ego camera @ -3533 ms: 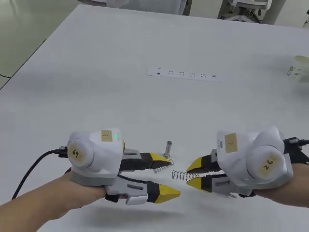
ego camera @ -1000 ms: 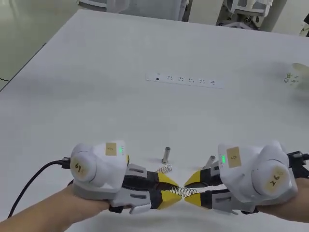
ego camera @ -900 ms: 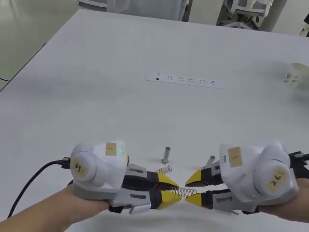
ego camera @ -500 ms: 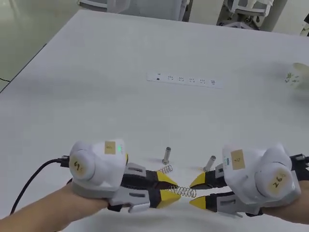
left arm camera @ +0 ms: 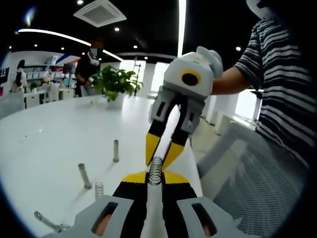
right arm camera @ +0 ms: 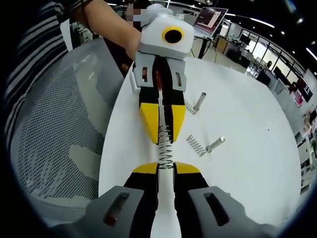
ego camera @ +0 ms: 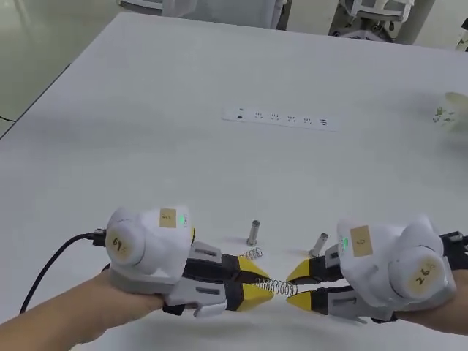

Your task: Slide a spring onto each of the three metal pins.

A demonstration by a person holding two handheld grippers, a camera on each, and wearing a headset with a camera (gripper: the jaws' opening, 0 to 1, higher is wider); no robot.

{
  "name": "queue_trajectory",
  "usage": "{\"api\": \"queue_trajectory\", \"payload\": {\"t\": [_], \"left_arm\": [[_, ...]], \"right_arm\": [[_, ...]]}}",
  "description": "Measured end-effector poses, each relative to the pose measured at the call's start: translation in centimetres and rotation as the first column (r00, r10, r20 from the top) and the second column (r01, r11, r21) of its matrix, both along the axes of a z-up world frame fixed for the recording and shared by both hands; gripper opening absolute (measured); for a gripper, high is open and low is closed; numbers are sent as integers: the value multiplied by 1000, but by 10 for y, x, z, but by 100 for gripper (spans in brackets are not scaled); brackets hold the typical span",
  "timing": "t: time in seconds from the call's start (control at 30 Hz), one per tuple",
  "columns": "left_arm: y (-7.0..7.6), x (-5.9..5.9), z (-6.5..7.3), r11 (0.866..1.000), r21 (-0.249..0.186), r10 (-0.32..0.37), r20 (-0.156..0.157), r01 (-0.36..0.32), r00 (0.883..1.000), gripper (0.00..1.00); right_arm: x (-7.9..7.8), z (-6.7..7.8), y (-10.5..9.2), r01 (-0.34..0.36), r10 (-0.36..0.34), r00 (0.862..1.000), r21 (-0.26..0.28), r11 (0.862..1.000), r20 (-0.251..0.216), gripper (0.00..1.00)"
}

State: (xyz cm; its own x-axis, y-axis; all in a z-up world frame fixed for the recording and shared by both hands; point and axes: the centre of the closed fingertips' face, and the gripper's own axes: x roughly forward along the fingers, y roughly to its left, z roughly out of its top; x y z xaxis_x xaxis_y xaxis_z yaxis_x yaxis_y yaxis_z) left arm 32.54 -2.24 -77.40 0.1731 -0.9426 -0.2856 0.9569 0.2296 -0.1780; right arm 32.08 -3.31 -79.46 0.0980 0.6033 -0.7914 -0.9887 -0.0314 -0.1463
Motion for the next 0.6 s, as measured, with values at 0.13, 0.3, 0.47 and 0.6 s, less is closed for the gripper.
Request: {"api": "queue_trajectory", "payload": {"t": [0.13, 0.3, 0.47, 0.6], "left_arm": [[0, 0, -1, 1000, 4, -3, 1, 3, 1000, 2], [1, 0, -3, 1000, 6, -3, -4, 3, 1000, 2], [2, 0, -6, 1000, 20, -5, -4, 5, 1000, 2], [4, 0, -8, 1000, 30, -8, 1, 8, 1000, 2]], "right_arm": [[0, 3, 0, -27, 27, 999, -8, 1000, 28, 7], [1, 7, 0, -38, 38, 998, -4, 999, 40, 7], [2, 18, 4, -44, 43, 998, 18, 999, 46, 7], [0, 25, 9, -54, 53, 998, 32, 998, 41, 7]]}}
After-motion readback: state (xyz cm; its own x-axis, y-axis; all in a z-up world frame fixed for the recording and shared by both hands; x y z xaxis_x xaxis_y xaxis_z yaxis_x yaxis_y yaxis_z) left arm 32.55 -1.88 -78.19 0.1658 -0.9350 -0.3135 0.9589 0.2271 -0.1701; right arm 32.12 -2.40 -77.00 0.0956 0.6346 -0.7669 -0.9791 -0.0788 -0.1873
